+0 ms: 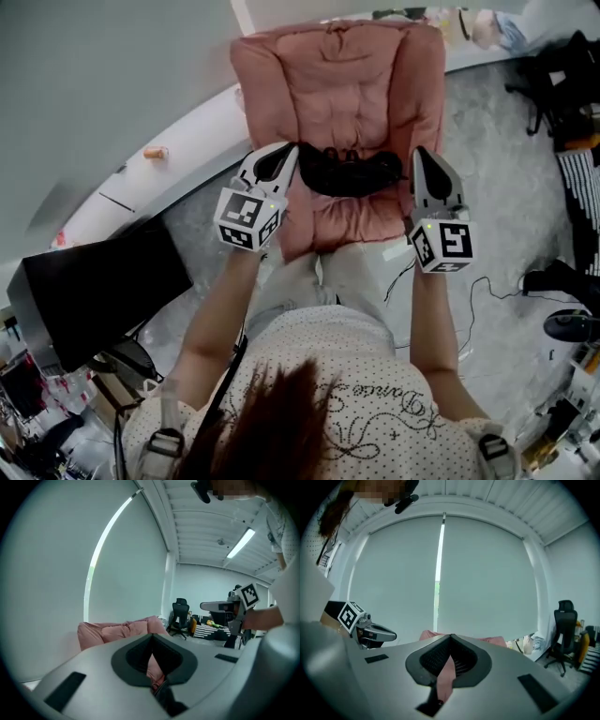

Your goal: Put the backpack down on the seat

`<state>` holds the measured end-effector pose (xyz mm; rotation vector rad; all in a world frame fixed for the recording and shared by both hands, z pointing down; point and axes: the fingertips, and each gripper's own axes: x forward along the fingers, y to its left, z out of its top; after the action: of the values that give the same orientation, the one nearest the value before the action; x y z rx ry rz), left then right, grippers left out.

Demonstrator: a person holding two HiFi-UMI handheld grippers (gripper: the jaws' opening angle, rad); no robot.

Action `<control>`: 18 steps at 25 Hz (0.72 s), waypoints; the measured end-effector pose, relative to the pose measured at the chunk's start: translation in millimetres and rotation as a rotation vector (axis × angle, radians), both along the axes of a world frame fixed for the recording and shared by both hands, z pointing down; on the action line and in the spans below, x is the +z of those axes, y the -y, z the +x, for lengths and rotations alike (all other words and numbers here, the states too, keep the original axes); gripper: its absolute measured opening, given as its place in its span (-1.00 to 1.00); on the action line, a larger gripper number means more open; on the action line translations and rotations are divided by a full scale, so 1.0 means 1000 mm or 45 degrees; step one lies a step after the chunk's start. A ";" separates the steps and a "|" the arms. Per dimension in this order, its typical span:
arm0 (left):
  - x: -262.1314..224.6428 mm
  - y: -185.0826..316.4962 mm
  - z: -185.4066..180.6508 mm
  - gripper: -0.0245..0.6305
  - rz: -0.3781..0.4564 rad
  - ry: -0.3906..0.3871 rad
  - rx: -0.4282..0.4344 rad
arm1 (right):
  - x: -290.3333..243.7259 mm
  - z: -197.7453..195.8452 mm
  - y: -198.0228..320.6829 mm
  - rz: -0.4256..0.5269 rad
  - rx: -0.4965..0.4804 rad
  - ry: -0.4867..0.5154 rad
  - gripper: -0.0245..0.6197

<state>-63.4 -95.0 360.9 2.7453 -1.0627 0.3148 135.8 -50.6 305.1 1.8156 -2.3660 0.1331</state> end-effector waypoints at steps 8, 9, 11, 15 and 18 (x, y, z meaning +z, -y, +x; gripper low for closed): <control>-0.044 0.000 -0.013 -0.91 0.132 0.016 -0.050 | -0.049 -0.021 -0.007 0.150 -0.013 -0.020 -0.89; -0.048 0.000 -0.014 -0.91 0.144 0.007 -0.057 | -0.051 -0.023 -0.007 0.157 -0.015 -0.018 -0.89; -0.057 0.000 -0.017 -0.91 0.174 -0.015 -0.069 | -0.054 -0.026 -0.007 0.172 -0.011 -0.018 -0.89; -0.073 -0.004 -0.017 -0.91 0.276 -0.067 -0.036 | -0.057 -0.029 -0.009 0.191 0.012 -0.043 -0.89; -0.075 -0.007 -0.017 -0.91 0.303 -0.071 -0.022 | -0.058 -0.031 -0.011 0.198 0.016 -0.062 -0.89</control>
<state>-80.6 -87.9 286.2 2.9294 -1.1785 0.1147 105.2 -39.8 246.6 1.8776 -2.3916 -0.0955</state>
